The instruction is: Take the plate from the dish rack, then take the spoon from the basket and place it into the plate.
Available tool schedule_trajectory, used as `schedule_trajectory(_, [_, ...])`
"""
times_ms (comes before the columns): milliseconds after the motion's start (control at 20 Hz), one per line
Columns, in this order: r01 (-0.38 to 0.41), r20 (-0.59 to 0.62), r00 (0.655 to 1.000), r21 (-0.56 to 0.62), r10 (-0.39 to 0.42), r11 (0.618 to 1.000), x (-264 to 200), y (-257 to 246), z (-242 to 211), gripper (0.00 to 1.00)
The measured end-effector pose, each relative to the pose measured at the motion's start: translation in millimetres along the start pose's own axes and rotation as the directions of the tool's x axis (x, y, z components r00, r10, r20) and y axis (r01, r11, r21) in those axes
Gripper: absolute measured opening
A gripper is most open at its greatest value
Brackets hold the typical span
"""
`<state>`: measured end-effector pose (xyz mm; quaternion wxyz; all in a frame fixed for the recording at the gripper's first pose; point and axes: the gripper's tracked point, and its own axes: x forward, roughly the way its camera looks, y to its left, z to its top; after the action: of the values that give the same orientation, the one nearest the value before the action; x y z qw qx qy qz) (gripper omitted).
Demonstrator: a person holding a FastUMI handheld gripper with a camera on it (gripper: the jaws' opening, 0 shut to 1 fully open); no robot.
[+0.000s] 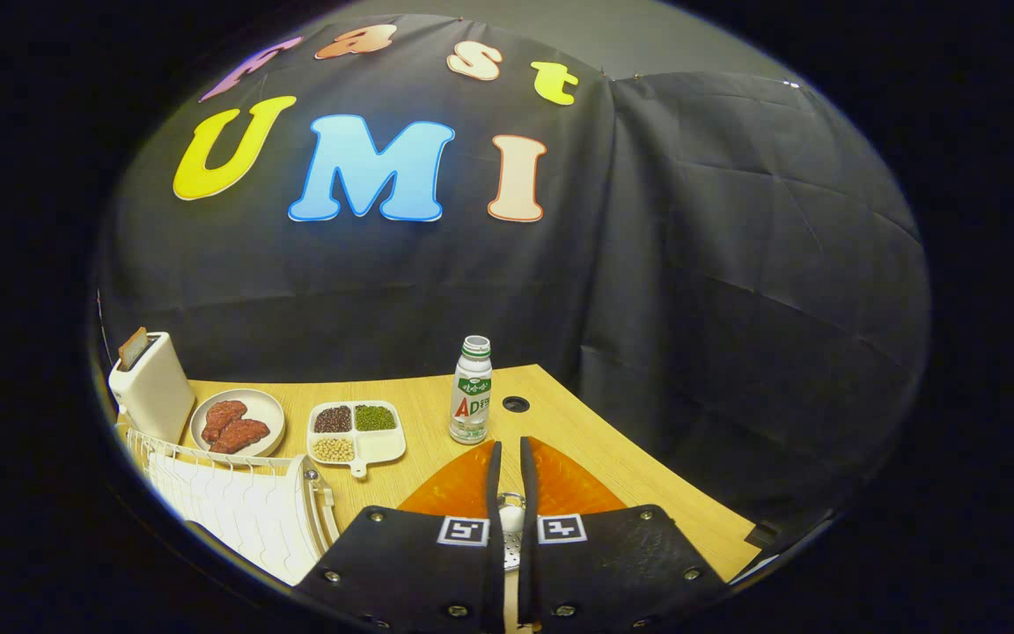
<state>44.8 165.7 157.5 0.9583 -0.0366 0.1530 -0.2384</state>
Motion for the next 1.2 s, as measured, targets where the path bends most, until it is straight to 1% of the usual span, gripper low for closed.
schedule_trajectory(100, [-0.007, 0.023, 1.0, -0.027, 0.008, 1.0, -13.4, 2.2, 10.5, 0.06])
schedule_trajectory(250, [-0.047, 0.06, 0.997, -0.06, 0.051, 0.997, -43.3, 17.1, 25.3, 0.06])
schedule_trajectory(350, [-0.098, 0.079, 0.991, -0.081, 0.105, 0.992, -68.0, 35.8, 34.2, 0.06])
schedule_trajectory(500, [-0.206, 0.093, 0.972, -0.12, 0.217, 0.971, -112.3, 76.4, 37.3, 0.06])
schedule_trajectory(650, [-0.328, 0.086, 0.936, -0.149, 0.342, 0.933, -162.6, 119.1, 28.6, 0.06])
schedule_trajectory(850, [-0.473, 0.051, 0.873, -0.151, 0.485, 0.868, -225.7, 168.9, 6.3, 0.06])
schedule_trajectory(1050, [-0.576, 0.004, 0.811, -0.175, 0.585, 0.799, -277.2, 207.8, -20.0, 0.06])
schedule_trajectory(1200, [-0.63, -0.049, 0.773, -0.182, 0.633, 0.755, -303.4, 233.2, -50.0, 0.06])
